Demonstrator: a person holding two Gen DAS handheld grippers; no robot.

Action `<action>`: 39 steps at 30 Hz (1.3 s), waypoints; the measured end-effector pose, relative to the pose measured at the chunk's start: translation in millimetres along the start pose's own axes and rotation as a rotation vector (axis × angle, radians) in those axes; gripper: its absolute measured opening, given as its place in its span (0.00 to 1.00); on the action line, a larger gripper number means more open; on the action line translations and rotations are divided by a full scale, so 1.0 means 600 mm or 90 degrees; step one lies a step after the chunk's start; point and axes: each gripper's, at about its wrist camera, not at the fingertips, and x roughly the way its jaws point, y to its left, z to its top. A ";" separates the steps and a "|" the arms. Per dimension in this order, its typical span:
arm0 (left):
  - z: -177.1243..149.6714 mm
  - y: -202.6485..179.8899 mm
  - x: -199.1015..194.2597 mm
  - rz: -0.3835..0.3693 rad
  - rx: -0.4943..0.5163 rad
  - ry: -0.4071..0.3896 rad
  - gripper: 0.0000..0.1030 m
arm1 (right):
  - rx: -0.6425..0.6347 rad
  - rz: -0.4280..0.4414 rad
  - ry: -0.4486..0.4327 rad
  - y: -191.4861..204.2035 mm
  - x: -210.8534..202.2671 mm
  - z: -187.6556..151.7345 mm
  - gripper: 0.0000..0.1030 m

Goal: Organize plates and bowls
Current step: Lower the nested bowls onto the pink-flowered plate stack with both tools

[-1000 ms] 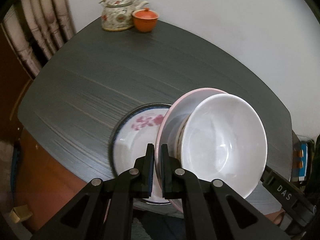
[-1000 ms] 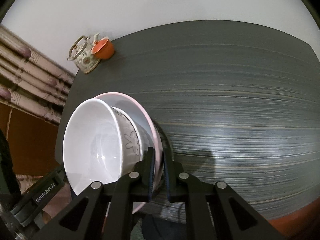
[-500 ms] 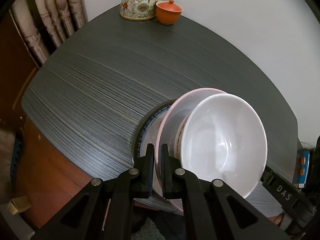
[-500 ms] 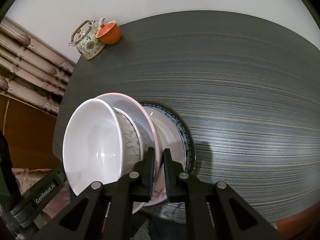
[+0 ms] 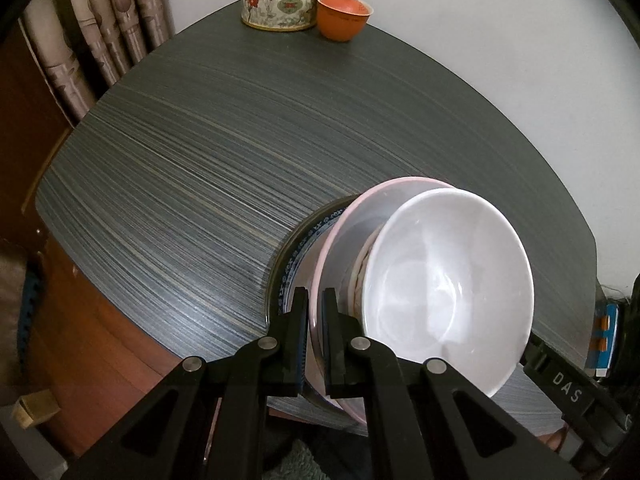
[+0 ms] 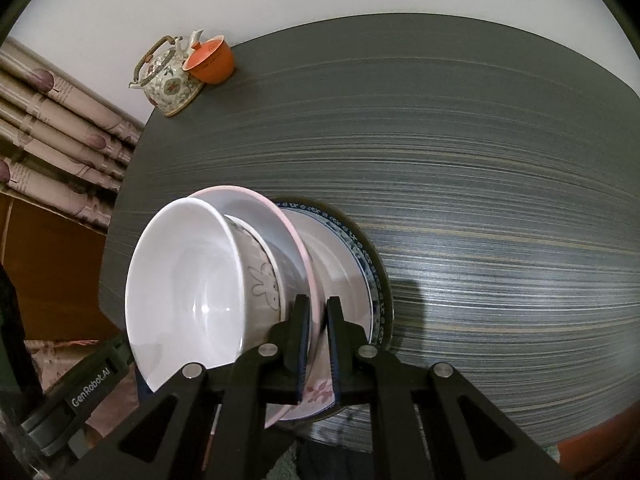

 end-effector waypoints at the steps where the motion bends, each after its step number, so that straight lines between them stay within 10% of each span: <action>1: -0.001 -0.001 0.000 0.001 0.003 -0.001 0.02 | -0.001 0.000 0.000 0.000 0.000 0.000 0.09; 39: -0.015 -0.002 -0.003 0.034 -0.008 -0.014 0.14 | -0.006 -0.003 -0.007 0.004 -0.010 -0.005 0.13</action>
